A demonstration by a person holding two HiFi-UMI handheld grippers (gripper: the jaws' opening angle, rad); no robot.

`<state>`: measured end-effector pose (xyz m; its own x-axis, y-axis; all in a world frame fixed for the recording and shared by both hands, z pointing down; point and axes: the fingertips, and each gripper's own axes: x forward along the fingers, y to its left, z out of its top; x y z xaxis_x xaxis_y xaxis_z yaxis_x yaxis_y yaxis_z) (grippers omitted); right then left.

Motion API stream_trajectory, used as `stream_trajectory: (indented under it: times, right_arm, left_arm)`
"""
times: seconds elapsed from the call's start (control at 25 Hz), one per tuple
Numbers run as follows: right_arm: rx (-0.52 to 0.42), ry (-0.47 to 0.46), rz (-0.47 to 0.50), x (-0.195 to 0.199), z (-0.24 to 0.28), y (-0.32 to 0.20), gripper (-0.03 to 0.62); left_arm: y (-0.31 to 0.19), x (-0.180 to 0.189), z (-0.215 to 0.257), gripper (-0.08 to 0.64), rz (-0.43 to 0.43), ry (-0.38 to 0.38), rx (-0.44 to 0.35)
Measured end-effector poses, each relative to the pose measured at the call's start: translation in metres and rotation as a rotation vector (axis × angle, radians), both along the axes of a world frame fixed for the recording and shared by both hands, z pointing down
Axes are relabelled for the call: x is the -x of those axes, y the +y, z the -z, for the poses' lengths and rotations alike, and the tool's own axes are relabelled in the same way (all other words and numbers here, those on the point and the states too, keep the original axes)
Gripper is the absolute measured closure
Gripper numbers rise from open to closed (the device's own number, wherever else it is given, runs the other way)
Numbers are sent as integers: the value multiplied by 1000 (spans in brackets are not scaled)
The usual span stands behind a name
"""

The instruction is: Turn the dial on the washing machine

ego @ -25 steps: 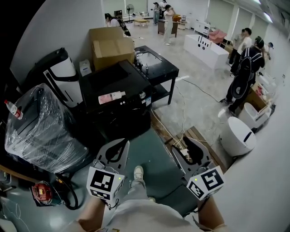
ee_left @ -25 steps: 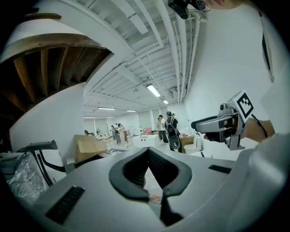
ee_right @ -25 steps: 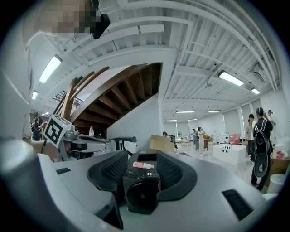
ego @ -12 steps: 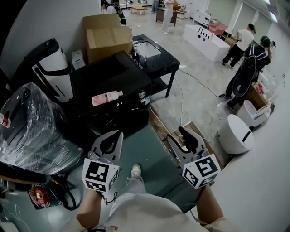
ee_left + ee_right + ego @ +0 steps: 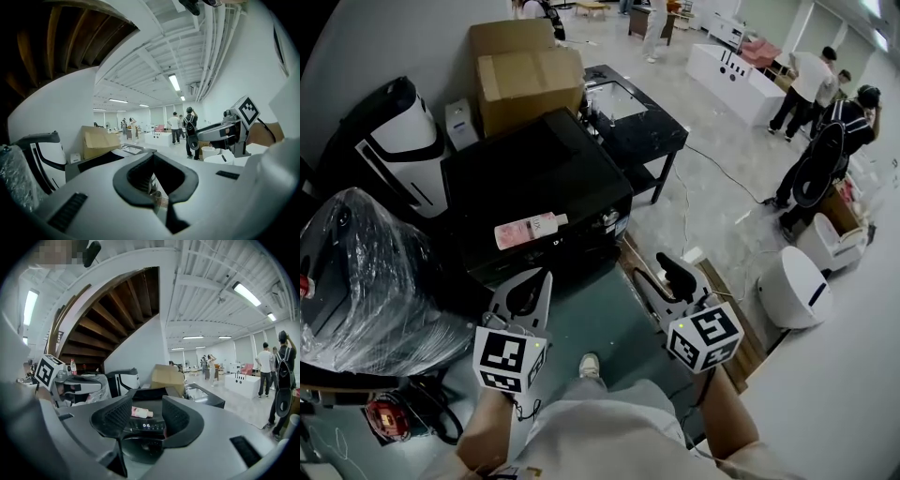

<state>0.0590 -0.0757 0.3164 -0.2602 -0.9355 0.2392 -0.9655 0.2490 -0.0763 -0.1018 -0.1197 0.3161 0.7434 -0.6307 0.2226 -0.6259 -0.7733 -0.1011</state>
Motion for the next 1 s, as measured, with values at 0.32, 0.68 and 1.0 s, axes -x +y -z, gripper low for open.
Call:
stream_trajectory:
  times: [0.32, 0.68, 1.0]
  right_arm:
    - [37, 32, 78, -2, -17, -56, 367]
    - [75, 44, 187, -31, -37, -105, 371]
    - [84, 88, 304, -68, -68, -146, 371]
  left_arm:
    - [-43, -5, -14, 540, 30, 1, 34]
    - [-70, -24, -25, 540, 164, -14, 57]
    - [-83, -48, -54, 540, 330, -31, 67]
